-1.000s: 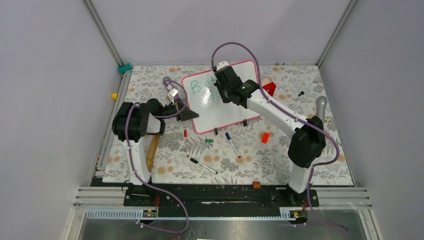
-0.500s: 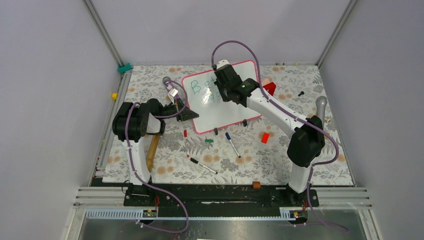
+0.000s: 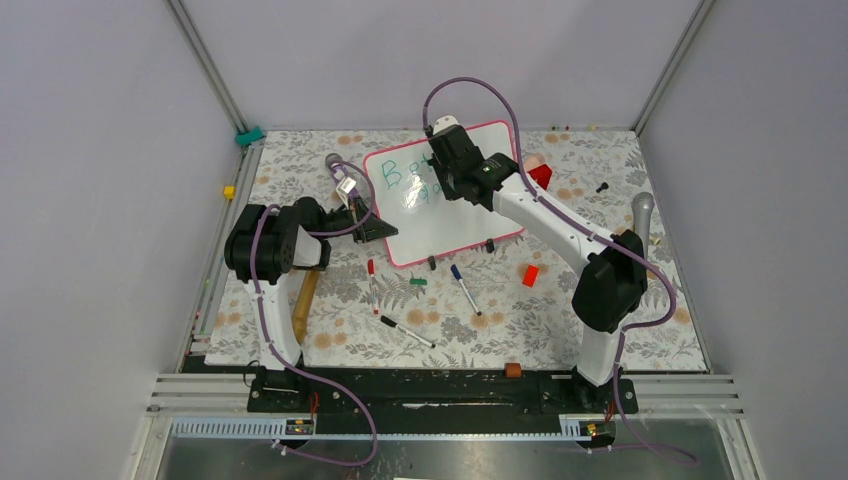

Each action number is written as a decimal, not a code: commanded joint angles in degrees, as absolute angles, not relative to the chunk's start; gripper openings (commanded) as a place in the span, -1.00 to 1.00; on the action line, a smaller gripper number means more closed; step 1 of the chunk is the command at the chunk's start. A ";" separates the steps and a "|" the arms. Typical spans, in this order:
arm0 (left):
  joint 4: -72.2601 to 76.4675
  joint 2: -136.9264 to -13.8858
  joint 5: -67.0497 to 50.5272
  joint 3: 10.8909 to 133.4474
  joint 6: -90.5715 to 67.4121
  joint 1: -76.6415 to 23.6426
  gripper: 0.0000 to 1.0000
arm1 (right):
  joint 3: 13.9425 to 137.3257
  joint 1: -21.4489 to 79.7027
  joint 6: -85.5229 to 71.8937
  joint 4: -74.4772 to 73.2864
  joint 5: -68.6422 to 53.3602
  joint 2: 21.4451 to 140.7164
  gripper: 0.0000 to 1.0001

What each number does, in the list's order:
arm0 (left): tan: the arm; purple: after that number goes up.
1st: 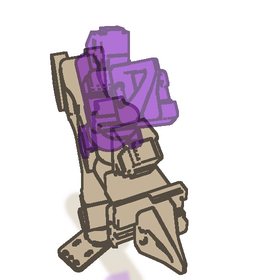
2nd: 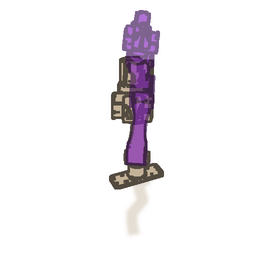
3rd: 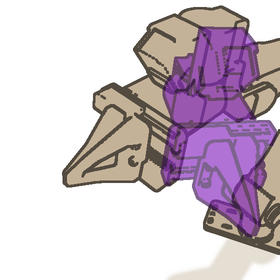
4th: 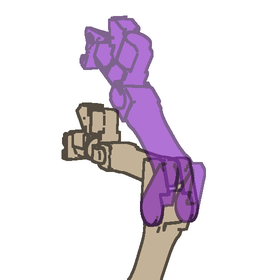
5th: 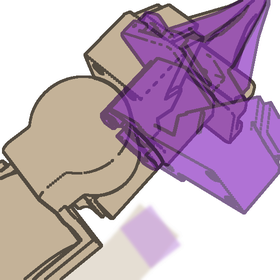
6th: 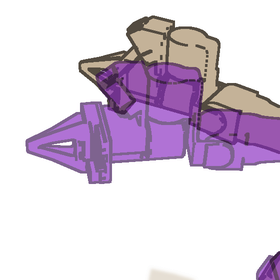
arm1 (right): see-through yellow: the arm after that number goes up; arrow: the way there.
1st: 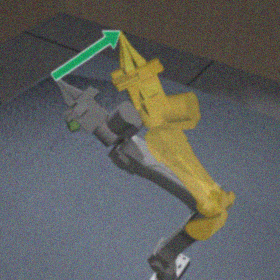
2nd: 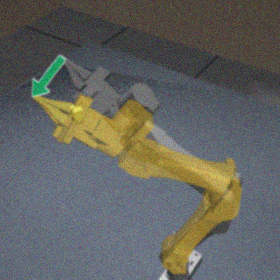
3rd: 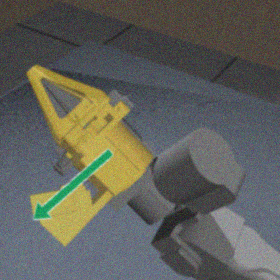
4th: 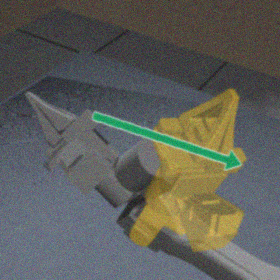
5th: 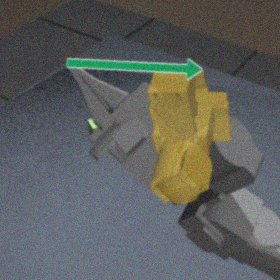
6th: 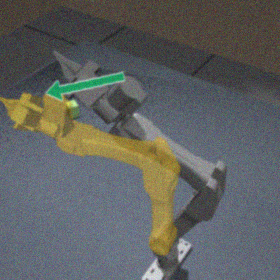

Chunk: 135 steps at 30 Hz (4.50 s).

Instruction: Write a sentence on the whiteboard

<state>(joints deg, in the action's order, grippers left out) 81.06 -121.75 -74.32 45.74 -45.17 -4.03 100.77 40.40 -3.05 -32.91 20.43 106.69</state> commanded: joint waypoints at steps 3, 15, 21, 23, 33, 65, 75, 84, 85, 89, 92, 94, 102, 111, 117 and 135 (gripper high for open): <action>83.75 -123.31 -81.91 45.35 -40.17 -5.23 -1.00 | 103.09 39.56 -2.84 -32.77 21.82 107.49 -1.00; 83.72 -123.31 -81.97 45.35 -40.21 -5.26 -1.00 | 99.04 39.61 -3.76 -33.57 20.43 105.84 -1.00; 83.74 -123.31 -81.86 45.35 -40.21 -5.22 -1.00 | 97.54 39.62 -4.33 -33.49 19.70 105.38 -1.00; 83.62 -123.31 -81.86 45.35 -40.17 -5.25 -1.00 | 97.19 39.55 -4.46 -33.53 19.45 105.28 -1.00; 83.72 -123.27 -81.88 45.29 -40.17 -5.27 -1.00 | 94.39 39.61 -5.29 -32.83 17.67 104.61 -1.00; 83.69 -123.31 -81.86 45.36 -40.25 -5.27 -1.00 | 92.23 38.80 -5.73 -30.18 10.92 94.95 -1.00; 83.75 -123.30 -81.81 45.31 -40.25 -5.26 -1.00 | 91.67 36.56 -6.06 -27.78 13.59 94.82 -1.00; 83.74 -123.33 -81.78 45.36 -40.25 -5.20 -1.00 | 94.38 36.51 -5.87 -27.33 13.76 98.28 -1.00; 83.75 -123.35 -81.88 45.34 -40.25 -5.26 -1.00 | 94.58 36.51 -5.82 -27.33 13.66 98.62 -1.00; 83.74 -123.31 -81.82 45.36 -40.25 -5.20 -1.00 | 95.43 36.50 -5.63 -27.41 13.86 99.79 -1.00; 83.71 -123.31 -81.84 45.35 -40.25 -5.25 -1.00 | 96.16 36.56 -5.46 -27.36 14.59 100.24 -1.00; 83.75 -123.31 -81.88 45.35 -40.26 -5.27 -1.00 | 96.37 36.51 -5.40 -27.26 15.37 100.45 -1.00; 83.72 -123.31 -81.90 45.37 -40.25 -5.26 -1.00 | 96.58 36.54 -5.24 -27.33 17.13 100.97 -1.00; 83.75 -123.31 -81.91 45.36 -40.18 -5.19 -1.00 | 97.28 36.50 -5.01 -27.31 18.22 102.77 -1.00; 83.73 -123.31 -81.90 45.35 -40.17 -5.26 -1.00 | 97.39 36.49 -5.16 -26.78 18.19 103.50 -1.00; 83.76 -123.31 -81.86 45.35 -40.17 -5.23 -1.00 | 96.53 36.56 -4.58 -25.46 12.59 103.35 -1.00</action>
